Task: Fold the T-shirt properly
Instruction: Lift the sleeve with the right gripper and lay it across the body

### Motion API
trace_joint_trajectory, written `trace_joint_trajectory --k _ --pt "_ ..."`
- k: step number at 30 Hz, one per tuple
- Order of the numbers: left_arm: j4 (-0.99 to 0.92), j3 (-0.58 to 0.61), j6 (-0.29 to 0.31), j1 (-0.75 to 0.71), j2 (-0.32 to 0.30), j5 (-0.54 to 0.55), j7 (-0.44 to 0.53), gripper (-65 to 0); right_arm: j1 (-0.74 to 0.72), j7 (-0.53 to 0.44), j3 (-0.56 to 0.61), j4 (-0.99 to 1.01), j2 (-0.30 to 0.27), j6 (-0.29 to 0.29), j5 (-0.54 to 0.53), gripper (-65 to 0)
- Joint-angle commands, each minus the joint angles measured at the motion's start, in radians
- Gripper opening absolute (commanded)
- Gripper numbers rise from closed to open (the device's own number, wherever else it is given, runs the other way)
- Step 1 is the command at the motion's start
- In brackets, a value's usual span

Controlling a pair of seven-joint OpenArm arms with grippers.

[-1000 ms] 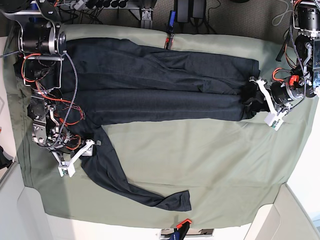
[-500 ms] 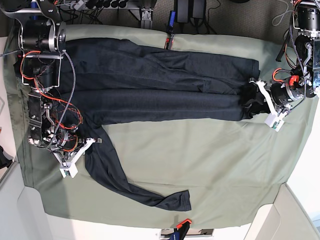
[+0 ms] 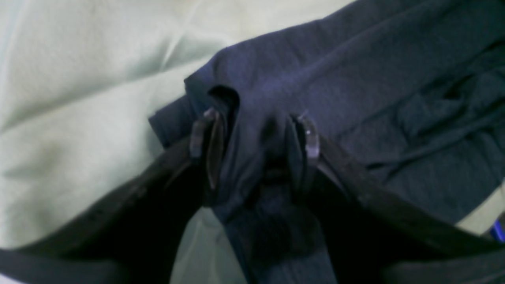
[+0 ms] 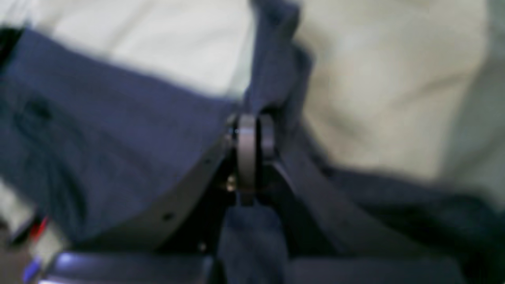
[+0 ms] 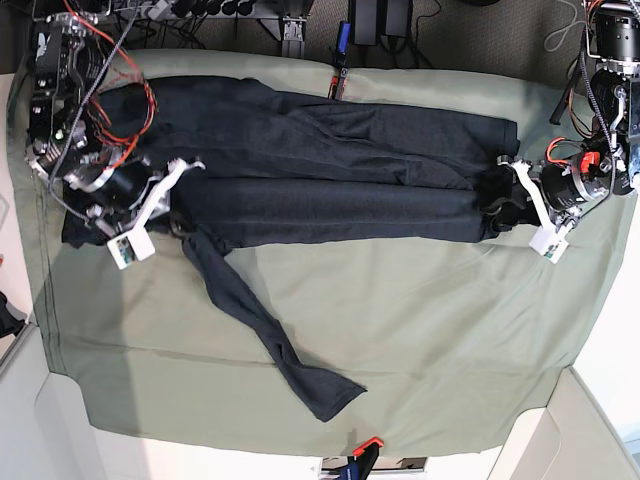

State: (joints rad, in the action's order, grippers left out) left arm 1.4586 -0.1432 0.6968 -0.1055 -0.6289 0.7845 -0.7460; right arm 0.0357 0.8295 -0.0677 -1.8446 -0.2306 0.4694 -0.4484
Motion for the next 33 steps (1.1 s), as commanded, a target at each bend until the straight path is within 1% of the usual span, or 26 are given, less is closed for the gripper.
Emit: trace_joint_trajectory --k 1,3,5,9,10,12,13,14,15,18,22,25,29,31,33 --pt "0.014 -0.009 0.001 0.014 -0.02 0.032 0.014 -36.5 0.006 -0.026 -0.004 -0.045 -0.01 0.031 -0.029 -65.0" --pt "0.018 -0.009 0.001 0.014 -0.019 0.056 0.011 -36.5 0.055 -0.024 -0.004 -0.087 -0.011 0.045 -0.042 -65.0" --pt "0.031 -0.009 0.001 0.014 -0.019 0.071 0.006 -36.5 0.095 -0.024 -0.004 -0.12 -0.011 0.044 -0.041 -65.0" --pt "0.068 -0.009 0.001 0.014 -0.019 0.072 0.005 -36.5 0.109 -0.029 -0.005 -0.122 -0.01 0.044 -0.037 -65.0" --pt "0.074 -0.008 0.001 0.014 -0.019 0.072 0.004 -36.5 0.105 -0.04 -0.005 -0.122 -0.01 0.044 -0.033 -62.0" --pt "0.076 -0.008 0.001 0.014 -0.019 0.072 0.004 -36.5 0.101 -0.097 -0.005 -0.122 -0.005 0.042 -0.01 -39.5" --pt "0.076 -0.008 0.001 0.014 -0.019 0.071 0.0 -36.5 0.1 -0.121 -0.005 -0.122 0.0 0.037 0.006 -30.5" --pt "0.076 -0.008 0.001 0.014 -0.019 0.072 -0.005 -36.5 0.097 -0.143 -0.005 -0.122 0.002 0.03 0.015 -24.8" --pt "0.076 -0.008 0.001 0.014 -0.019 0.072 -0.01 -36.5 0.087 -0.151 -0.005 -0.122 0.007 0.021 0.019 -22.5" --pt "0.076 -0.008 0.001 0.014 -0.019 0.072 -0.011 -36.5 0.031 -0.157 -0.005 -0.111 0.045 -0.027 0.058 -22.6" --pt "0.076 -0.008 0.001 0.013 -0.019 0.085 -0.041 -36.5 -0.076 -0.211 -0.005 -0.012 0.126 -0.047 0.141 -22.6" --pt "0.076 -0.008 0.001 0.013 -0.019 0.122 -0.077 -36.5 -0.18 -0.255 -0.005 0.133 0.186 -0.047 0.197 -22.6" --pt "0.076 -0.008 0.001 0.011 -0.019 0.124 -0.078 -36.5 -0.338 -0.3 -0.003 0.378 0.251 -0.047 0.302 -22.6" --pt "0.076 -0.008 0.001 0.004 -0.019 0.124 -0.079 -36.5 -0.402 -0.322 0.003 0.503 0.268 -0.048 0.365 -22.6" --pt "0.076 -0.008 0.001 -0.002 -0.019 0.124 -0.082 -36.5 -0.45 -0.343 0.022 0.62 0.269 -0.061 0.39 -22.6"
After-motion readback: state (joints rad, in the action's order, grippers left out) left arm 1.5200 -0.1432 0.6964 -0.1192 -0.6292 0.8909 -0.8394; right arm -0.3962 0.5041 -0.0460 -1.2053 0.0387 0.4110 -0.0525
